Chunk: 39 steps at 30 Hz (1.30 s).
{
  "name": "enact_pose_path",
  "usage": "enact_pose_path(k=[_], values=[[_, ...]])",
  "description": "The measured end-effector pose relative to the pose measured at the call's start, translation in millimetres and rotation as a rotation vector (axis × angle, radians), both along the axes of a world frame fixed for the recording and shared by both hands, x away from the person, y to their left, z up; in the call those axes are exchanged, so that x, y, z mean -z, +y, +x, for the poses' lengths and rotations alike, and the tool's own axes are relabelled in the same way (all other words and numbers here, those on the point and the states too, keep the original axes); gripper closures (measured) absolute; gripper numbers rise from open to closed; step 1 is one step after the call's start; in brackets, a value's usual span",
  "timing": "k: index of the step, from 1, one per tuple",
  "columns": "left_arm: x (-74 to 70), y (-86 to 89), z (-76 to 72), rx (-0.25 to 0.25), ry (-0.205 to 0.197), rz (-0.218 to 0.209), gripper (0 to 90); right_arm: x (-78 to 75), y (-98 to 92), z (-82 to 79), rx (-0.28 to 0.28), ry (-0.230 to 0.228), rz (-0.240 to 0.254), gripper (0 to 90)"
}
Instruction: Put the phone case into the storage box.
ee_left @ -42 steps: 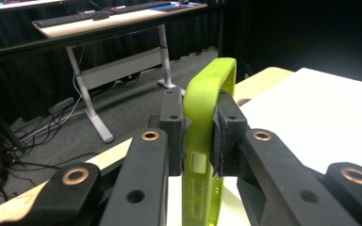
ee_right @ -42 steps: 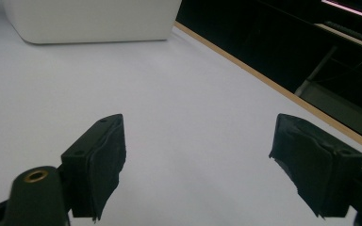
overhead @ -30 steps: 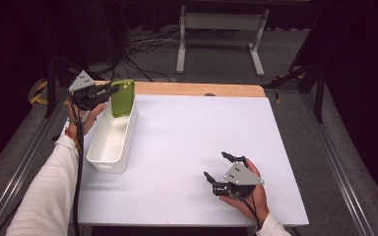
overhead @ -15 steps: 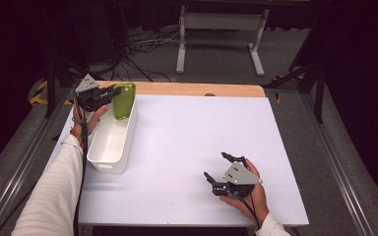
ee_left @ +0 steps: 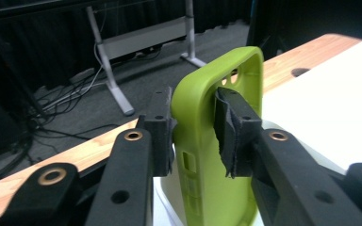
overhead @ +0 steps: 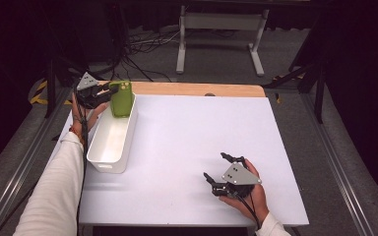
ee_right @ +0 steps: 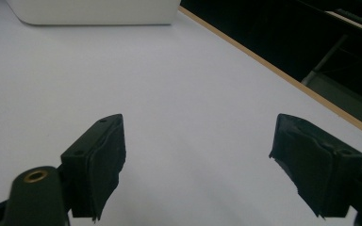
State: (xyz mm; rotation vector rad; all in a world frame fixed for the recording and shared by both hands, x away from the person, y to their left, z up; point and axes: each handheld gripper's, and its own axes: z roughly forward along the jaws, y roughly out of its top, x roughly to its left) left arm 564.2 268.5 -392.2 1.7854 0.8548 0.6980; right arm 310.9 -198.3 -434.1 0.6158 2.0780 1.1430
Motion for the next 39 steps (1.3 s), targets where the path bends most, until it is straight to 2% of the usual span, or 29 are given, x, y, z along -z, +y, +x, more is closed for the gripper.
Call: enact_pose_path(k=[9,11,15,19,24,32,39], values=[[4.5,0.5,3.2,-0.02,0.004,-0.01,61.5,0.2,-1.4,1.0,0.003,0.004,-0.002,18.9],[5.2,1.1,3.6,-0.029,0.008,0.002,59.6,0.2,-1.1,1.0,0.0,0.005,-0.002,18.9],[6.7,2.4,4.4,-0.032,0.011,-0.007,58.3,-0.9,-1.5,0.2,0.013,-0.011,0.004,19.8],[7.1,0.8,5.2,-0.035,0.02,0.021,56.4,-3.3,-3.3,1.0,0.019,-0.021,0.021,19.9],[9.0,-2.6,7.2,-0.049,0.033,0.076,54.8,-3.1,-3.6,0.6,0.013,-0.019,0.015,20.0],[11.3,-6.3,8.2,-0.057,0.037,0.082,50.8,-4.3,-4.3,-0.2,0.015,-0.027,0.018,20.2],[8.1,-3.7,5.6,-0.057,0.032,0.067,45.1,-4.9,-4.5,-0.7,0.011,-0.028,0.018,20.3]])
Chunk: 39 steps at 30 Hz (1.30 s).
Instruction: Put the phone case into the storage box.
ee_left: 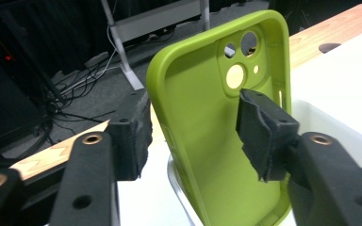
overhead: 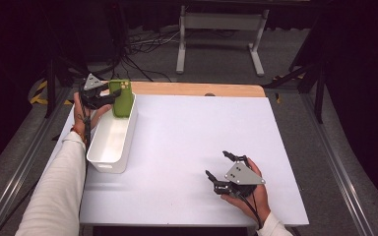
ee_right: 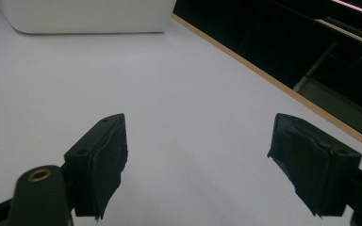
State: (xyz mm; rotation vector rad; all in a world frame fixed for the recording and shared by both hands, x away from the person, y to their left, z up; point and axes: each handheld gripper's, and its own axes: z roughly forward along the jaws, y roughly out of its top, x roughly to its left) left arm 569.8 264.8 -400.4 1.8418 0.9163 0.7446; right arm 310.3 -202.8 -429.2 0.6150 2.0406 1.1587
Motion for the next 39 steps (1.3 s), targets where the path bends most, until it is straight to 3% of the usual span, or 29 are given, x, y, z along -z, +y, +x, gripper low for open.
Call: enact_pose_path(k=[21,32,39], values=[[-8.2,10.8,-14.2,-0.04,-0.015,-0.039,24.8,-2.0,1.2,-2.0,-0.002,-0.015,0.001,20.3],[-12.9,11.2,-21.1,-0.021,-0.002,-0.063,14.1,-2.0,4.8,-2.9,-0.011,-0.015,-0.008,20.4],[-17.6,10.6,-31.4,0.002,-0.02,-0.086,11.1,-3.3,4.4,-3.9,-0.008,-0.019,-0.004,20.5]])
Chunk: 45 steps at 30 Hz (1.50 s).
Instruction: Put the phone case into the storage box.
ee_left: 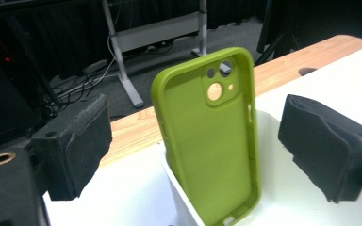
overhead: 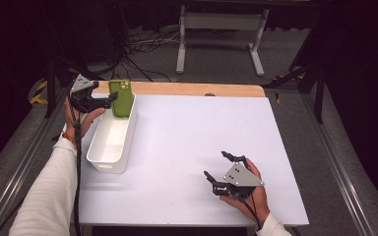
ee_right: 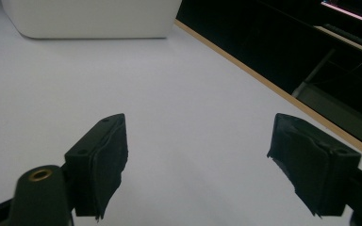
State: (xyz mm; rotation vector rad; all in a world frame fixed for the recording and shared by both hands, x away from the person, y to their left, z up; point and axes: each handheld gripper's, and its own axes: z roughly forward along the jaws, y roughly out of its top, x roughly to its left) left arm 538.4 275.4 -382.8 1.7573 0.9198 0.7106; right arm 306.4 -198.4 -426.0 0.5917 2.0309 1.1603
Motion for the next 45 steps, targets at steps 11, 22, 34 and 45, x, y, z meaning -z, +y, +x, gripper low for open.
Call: enact_pose_path(k=[11,22,34,45], values=[[-9.4,-1.5,-17.7,0.031,-0.033,0.005,7.6,-0.9,-1.4,1.2,0.003,0.005,0.02,20.4],[-14.5,-2.0,-34.7,0.049,-0.06,-0.017,7.5,-3.3,-3.7,1.1,0.006,-0.001,0.021,20.3],[-15.9,-0.4,-53.8,0.071,-0.08,-0.03,6.4,-6.0,-7.5,1.2,0.019,-0.008,0.034,20.2],[-18.3,-2.7,-74.4,0.096,-0.123,-0.072,6.5,-5.2,-6.0,0.9,0.023,-0.008,0.024,20.1]])
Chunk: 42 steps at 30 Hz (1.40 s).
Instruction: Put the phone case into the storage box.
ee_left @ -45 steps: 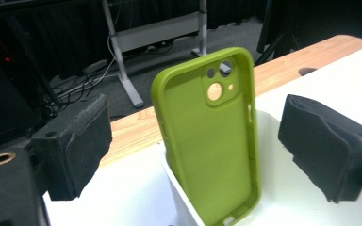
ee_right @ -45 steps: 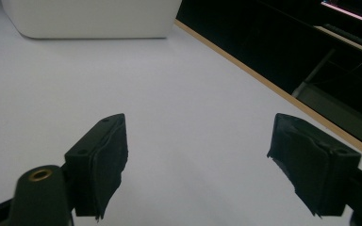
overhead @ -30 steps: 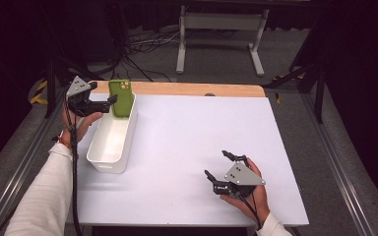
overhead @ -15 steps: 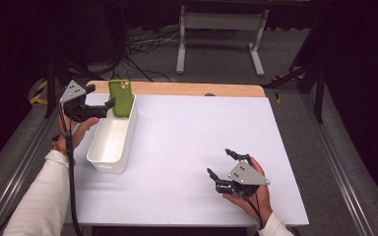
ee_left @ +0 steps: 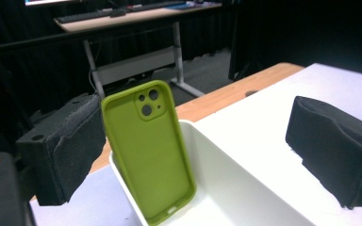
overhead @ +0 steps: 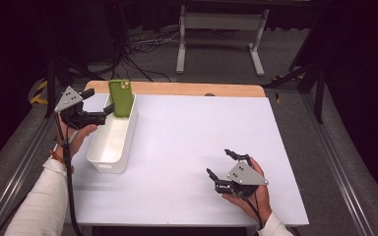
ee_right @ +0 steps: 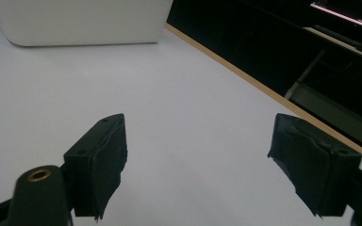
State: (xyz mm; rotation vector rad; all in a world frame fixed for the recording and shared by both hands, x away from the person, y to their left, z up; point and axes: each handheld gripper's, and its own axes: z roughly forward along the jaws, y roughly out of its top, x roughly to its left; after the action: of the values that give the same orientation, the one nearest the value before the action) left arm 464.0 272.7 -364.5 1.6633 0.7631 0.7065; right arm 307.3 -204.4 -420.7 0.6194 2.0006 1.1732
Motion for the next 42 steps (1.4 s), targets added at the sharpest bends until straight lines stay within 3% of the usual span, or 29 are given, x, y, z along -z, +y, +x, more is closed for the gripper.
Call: enact_pose_path(k=[10,14,16,27,42], values=[[-2.3,-6.7,-21.5,0.027,-0.036,-0.006,6.7,1.3,1.9,-0.1,-0.009,0.009,-0.011,20.1],[-0.6,-8.7,-26.6,0.04,-0.035,-0.006,6.7,1.2,2.0,-0.7,-0.013,0.007,-0.014,20.1],[0.2,-10.3,-29.0,0.038,-0.038,0.015,6.7,1.0,1.7,-1.0,-0.01,0.003,-0.012,20.0],[-2.5,-12.8,-44.0,0.093,-0.046,-0.004,6.5,0.6,2.2,-2.5,-0.016,0.003,-0.014,19.9],[-5.3,-16.1,-68.1,0.107,-0.079,0.0,6.7,-0.9,2.1,-3.3,-0.008,-0.005,-0.004,19.3]])
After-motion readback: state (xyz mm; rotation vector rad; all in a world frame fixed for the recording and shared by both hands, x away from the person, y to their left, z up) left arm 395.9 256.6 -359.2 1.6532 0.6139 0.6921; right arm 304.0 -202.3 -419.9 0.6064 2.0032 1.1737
